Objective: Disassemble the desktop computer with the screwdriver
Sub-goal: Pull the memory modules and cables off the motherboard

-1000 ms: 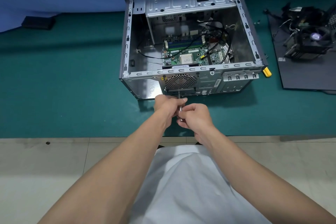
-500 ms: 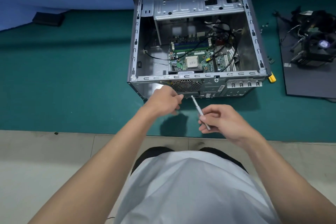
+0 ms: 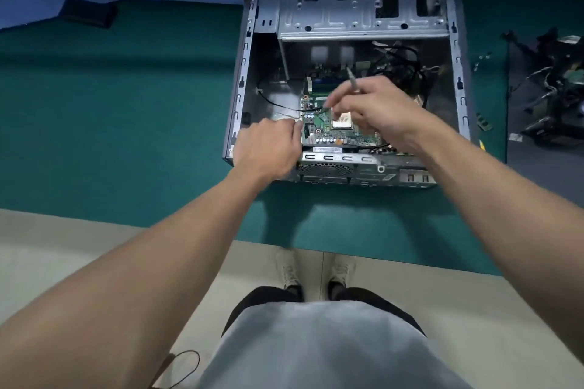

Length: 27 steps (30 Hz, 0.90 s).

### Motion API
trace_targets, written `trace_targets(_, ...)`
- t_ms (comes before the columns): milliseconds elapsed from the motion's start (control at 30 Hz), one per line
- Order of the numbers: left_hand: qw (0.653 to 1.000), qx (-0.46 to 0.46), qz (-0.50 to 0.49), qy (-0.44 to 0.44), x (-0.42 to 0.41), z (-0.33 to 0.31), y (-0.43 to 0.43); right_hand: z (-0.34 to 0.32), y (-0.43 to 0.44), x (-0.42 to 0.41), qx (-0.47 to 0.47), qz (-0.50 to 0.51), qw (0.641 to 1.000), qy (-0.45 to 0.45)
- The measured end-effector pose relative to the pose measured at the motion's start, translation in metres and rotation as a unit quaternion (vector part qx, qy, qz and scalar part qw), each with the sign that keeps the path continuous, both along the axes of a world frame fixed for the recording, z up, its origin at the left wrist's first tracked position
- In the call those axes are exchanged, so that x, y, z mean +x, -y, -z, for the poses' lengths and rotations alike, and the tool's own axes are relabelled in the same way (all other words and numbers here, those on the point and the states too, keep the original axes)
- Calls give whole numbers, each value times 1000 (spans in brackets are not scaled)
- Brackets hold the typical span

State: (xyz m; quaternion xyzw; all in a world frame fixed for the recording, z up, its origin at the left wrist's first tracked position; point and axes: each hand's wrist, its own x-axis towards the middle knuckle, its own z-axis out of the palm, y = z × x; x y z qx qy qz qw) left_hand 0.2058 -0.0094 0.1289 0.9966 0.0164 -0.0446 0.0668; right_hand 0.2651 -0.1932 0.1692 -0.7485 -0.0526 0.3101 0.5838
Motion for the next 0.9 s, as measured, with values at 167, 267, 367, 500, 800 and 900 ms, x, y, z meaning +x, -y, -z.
trace_targets(167,999,10,5,-53,7,2,-2,36,-38,29,-81,-97,992,-13)
trace_targets(267,999,9,-13,-34,4,2,-1,53,-51,38,-126,-156,979,-34)
trace_targets(367,999,1,-29,-38,4,2,-1,63,-58,44,-205,-279,938,9)
trace_targets(500,999,2,-39,-26,2,0,1,71,-59,49,-302,-406,857,97)
trace_targets(800,997,-20,-53,-46,3,-4,3,91,-34,41,-321,-383,855,139)
trace_targets(900,997,-19,-58,-47,2,-6,3,93,-36,36,-331,-379,847,174)
